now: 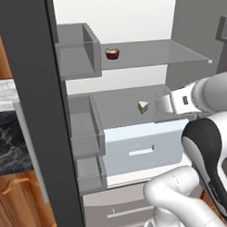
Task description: Take the cupcake and cake from the fridge and place them on the empty tray on the dining counter.
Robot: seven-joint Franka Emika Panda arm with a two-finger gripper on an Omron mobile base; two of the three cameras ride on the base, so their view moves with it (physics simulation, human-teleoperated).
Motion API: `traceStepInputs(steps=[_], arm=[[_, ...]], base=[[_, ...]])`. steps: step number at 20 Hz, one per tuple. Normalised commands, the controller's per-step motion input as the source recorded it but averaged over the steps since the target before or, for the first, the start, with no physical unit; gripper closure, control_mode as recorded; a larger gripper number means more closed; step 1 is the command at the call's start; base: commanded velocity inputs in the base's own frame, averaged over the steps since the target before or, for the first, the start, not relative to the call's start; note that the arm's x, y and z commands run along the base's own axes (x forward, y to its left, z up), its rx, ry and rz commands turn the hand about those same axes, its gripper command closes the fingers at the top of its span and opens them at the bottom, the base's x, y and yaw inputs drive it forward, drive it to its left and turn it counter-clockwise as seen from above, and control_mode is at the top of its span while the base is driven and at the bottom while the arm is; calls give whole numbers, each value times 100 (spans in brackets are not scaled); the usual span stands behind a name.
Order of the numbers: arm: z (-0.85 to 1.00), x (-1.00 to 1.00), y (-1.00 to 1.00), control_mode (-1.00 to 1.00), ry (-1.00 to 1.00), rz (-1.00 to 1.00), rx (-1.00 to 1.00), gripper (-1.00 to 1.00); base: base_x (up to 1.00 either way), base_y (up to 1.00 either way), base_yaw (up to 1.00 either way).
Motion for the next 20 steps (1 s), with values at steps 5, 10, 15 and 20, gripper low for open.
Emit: traceStepInputs(steps=[5, 10, 15, 20], arm=[[8, 4, -15, -100, 3, -4, 0, -100], [-25, 24, -23, -100, 11, -11, -1, -100], [-60, 18, -4, -100, 12, -2, 1, -100], [-40, 36, -3, -100, 1, 0, 4, -100]], base=[[0, 0, 0], [0, 0, 0], [0, 0, 0], [0, 0, 0]])
